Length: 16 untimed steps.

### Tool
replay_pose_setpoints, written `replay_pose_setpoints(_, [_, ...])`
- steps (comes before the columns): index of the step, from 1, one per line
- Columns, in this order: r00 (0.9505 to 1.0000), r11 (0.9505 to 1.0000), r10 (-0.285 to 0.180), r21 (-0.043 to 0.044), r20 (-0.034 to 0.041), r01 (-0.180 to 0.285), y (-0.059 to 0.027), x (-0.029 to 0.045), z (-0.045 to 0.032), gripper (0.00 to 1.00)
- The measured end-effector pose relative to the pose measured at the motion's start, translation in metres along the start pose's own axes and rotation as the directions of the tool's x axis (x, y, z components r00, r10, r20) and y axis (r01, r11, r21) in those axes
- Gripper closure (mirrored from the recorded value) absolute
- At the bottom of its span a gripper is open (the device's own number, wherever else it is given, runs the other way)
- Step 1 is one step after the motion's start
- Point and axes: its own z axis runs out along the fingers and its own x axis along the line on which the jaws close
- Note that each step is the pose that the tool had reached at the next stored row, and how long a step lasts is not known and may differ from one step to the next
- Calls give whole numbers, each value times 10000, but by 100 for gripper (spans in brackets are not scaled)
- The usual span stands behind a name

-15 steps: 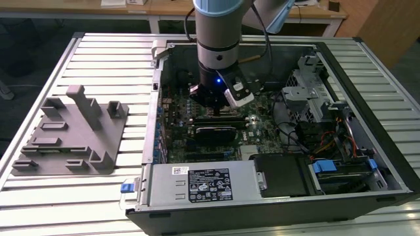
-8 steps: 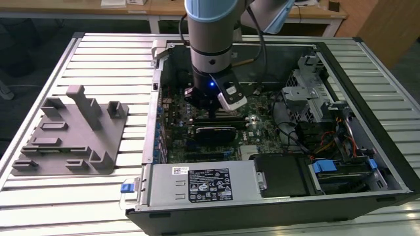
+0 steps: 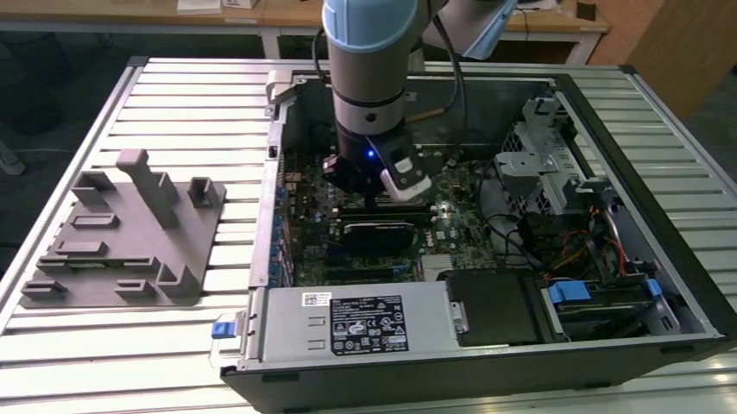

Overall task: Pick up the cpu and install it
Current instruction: 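Install the second cpu locking lever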

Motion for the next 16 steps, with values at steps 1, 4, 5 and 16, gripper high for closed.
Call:
replay_pose_setpoints(1, [10000, 10000, 3, -47, -2, -3, -13, 2, 1, 89])
replay_pose_setpoints(4, [10000, 9999, 10, -169, -4, -11, -76, 10, 5, 89])
replay_pose_setpoints(5, [10000, 9998, 13, -218, -6, -14, -92, 15, 8, 89])
replay_pose_setpoints(16, [10000, 9943, 65, -1060, -32, -68, -173, 75, 62, 89])
